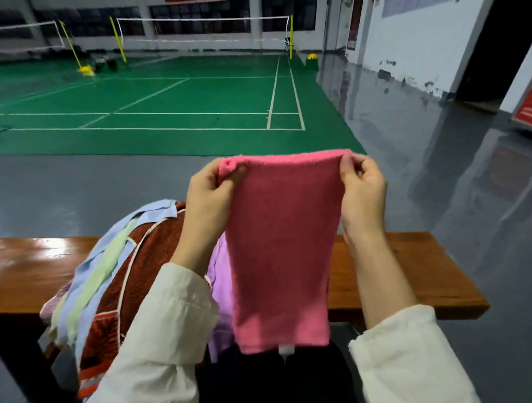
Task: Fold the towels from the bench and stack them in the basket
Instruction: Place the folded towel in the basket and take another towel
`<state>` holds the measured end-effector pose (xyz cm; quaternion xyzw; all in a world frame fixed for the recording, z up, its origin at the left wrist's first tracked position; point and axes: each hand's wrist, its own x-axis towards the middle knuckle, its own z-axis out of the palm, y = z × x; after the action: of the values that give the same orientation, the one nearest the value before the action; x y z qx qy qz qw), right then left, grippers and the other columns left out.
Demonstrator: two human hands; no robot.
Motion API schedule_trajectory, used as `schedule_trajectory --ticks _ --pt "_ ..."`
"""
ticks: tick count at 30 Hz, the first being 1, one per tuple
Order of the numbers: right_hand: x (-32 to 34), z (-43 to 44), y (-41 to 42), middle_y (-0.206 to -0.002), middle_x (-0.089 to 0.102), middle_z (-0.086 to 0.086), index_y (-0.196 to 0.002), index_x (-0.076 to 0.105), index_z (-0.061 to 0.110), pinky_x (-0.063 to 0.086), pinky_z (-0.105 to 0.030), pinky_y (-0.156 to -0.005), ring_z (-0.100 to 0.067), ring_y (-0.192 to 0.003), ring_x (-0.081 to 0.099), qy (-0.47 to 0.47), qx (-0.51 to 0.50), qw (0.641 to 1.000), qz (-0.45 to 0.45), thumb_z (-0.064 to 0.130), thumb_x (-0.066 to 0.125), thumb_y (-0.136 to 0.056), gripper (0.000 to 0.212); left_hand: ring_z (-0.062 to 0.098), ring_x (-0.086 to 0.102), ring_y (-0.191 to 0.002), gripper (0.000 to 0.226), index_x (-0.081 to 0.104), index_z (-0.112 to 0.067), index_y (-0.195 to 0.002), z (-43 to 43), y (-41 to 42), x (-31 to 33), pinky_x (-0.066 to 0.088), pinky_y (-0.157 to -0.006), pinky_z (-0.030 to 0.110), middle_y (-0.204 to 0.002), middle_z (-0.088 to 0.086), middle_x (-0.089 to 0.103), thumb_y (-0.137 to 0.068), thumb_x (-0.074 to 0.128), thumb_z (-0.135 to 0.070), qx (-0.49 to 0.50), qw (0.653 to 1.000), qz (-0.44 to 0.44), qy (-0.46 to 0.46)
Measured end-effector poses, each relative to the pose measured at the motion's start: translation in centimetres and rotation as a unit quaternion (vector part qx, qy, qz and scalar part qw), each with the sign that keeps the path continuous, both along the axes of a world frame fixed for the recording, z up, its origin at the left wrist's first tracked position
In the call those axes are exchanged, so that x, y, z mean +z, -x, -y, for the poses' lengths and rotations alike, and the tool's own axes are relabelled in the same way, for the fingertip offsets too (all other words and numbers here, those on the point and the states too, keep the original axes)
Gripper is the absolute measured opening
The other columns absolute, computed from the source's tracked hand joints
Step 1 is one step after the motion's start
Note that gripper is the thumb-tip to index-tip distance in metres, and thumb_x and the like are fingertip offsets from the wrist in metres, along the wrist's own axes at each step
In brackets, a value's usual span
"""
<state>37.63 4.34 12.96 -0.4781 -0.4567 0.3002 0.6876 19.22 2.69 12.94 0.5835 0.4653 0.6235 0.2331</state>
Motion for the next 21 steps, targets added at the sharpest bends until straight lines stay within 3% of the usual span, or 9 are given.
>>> schedule_trajectory --ticks 5,10,15,18,21 --pt "2.1 0.2 -0.3 -0.086 0.058 0.008 -0.087 0.055 0.026 0.040 -0.008 -0.068 0.001 -0.077 0.051 -0.049 -0.032 0.998 -0.022 0.023 0.047 -0.100 0.016 0.001 0.047 -0.070 0.011 0.061 -0.022 -0.082 -0.2 -0.5 2.0 0.038 -0.066 0.019 -0.074 -0.010 0.057 -0.091 0.058 -0.016 0.001 0.998 -0.024 -0.061" --pt "-7.0 1.8 -0.3 -0.087 0.057 0.004 -0.084 0.056 0.024 0.042 -0.015 -0.071 -0.004 -0.080 0.052 0.044 -0.034 0.997 -0.051 0.023 0.048 -0.099 0.017 -0.010 0.052 -0.069 0.025 0.061 -0.030 -0.080 1.2 -1.0 -6.4 0.039 -0.067 0.012 -0.072 -0.017 0.061 -0.092 0.057 -0.008 0.001 0.999 -0.037 0.036" --pt "-16.3 3.6 -0.5 -0.103 0.063 -0.004 -0.097 0.061 0.020 0.046 -0.040 -0.095 -0.023 -0.103 0.059 0.163 -0.018 0.986 -0.042 0.023 0.049 -0.099 0.012 -0.009 0.050 -0.066 0.012 0.066 -0.014 -0.088 3.3 -1.0 -15.5 0.039 -0.066 0.008 -0.079 -0.004 0.063 -0.091 0.059 -0.005 0.011 0.989 -0.026 0.147" --pt "-19.0 4.4 -0.7 -0.101 0.061 -0.004 -0.102 0.059 0.013 0.045 -0.039 -0.092 -0.019 -0.097 0.056 0.192 -0.019 0.981 -0.028 0.025 0.047 -0.099 0.018 -0.001 0.048 -0.071 0.009 0.064 -0.007 -0.090 3.8 -1.3 -18.6 0.039 -0.069 0.016 -0.081 0.002 0.063 -0.092 0.059 -0.015 0.020 0.983 -0.032 0.179" --pt "-19.8 4.3 -0.8 -0.101 0.060 -0.004 -0.101 0.058 0.013 0.043 -0.031 -0.085 -0.014 -0.094 0.054 0.183 -0.027 0.983 -0.002 0.024 0.047 -0.100 0.016 -0.010 0.048 -0.066 0.011 0.057 -0.013 -0.084 3.7 -1.7 -19.2 0.037 -0.067 0.010 -0.073 -0.007 0.058 -0.094 0.057 -0.016 0.038 0.980 -0.070 0.182"
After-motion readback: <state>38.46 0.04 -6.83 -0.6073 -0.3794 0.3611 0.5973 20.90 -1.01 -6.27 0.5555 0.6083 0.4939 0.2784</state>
